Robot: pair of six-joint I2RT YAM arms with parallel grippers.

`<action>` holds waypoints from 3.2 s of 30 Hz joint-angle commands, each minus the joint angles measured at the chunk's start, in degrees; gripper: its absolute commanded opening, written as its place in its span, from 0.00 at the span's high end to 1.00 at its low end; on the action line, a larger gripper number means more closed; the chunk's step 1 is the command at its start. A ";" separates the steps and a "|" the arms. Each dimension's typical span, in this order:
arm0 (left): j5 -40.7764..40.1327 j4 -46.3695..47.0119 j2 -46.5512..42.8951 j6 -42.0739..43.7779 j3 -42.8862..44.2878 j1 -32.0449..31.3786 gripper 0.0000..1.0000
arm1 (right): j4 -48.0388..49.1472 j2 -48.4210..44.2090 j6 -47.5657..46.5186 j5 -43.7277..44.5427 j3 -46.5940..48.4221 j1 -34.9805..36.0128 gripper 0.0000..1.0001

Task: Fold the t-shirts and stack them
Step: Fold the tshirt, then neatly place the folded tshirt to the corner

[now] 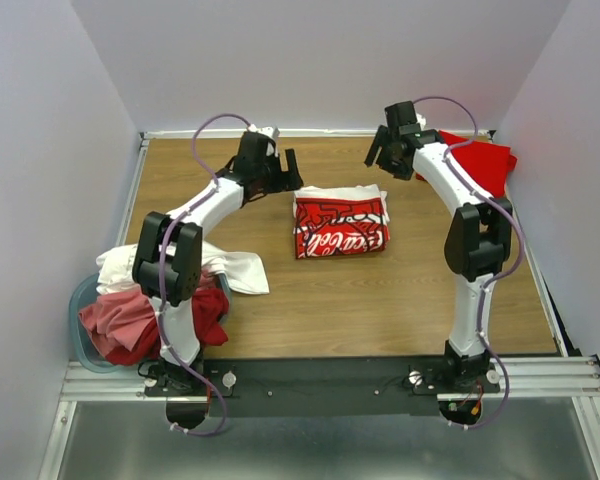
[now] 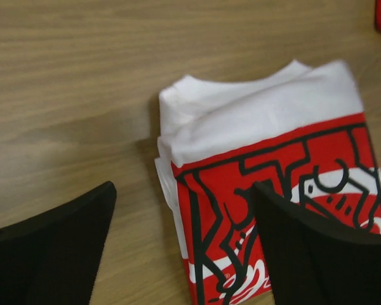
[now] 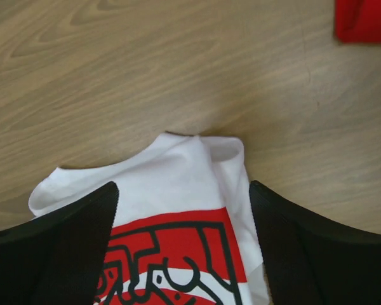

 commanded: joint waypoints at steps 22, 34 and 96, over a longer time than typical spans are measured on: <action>1.61 6.42 -14.49 2.13 -22.24 -2.32 0.08 | 11.51 -26.57 -3.70 -17.57 -37.68 -1.57 0.00; -2.43 5.28 -8.95 1.52 -21.10 -5.92 0.11 | 18.61 -25.35 -2.82 -19.59 -47.09 -5.35 0.00; -4.99 -3.95 -16.15 4.07 -19.67 -8.65 0.02 | 9.58 1.79 -21.37 -7.74 -8.18 -7.82 0.99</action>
